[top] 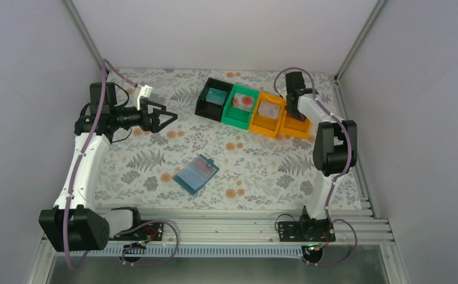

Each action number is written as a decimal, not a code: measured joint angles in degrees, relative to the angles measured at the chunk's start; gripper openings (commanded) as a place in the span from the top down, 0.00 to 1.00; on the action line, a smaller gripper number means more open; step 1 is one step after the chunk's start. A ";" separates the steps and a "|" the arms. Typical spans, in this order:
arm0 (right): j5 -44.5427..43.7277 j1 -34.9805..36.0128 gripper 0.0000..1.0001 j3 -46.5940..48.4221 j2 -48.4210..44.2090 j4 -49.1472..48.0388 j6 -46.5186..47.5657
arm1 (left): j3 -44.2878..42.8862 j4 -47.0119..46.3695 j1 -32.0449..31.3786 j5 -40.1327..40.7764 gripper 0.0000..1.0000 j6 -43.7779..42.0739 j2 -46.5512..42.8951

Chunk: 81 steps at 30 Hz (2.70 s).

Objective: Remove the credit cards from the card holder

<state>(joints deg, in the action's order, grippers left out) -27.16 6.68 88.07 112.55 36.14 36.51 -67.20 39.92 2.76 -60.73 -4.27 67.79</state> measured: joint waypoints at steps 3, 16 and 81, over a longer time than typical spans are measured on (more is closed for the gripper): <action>-3.15 1.22 0.96 -1.03 0.63 -2.49 3.23 | 0.00 0.04 0.00 -0.79 0.00 -0.13 0.74; -11.85 2.05 0.96 -2.80 5.84 -9.22 10.99 | -0.04 0.96 0.00 -2.78 0.00 -0.96 2.08; 62.27 26.23 0.01 -16.06 -34.14 -26.03 -42.58 | 42.56 -31.39 0.61 12.87 0.00 24.48 0.90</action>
<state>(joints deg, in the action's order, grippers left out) 35.11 32.91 72.01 78.41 10.11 -6.07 -24.64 8.54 3.38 -47.86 20.21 68.69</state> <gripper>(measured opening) 0.993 0.998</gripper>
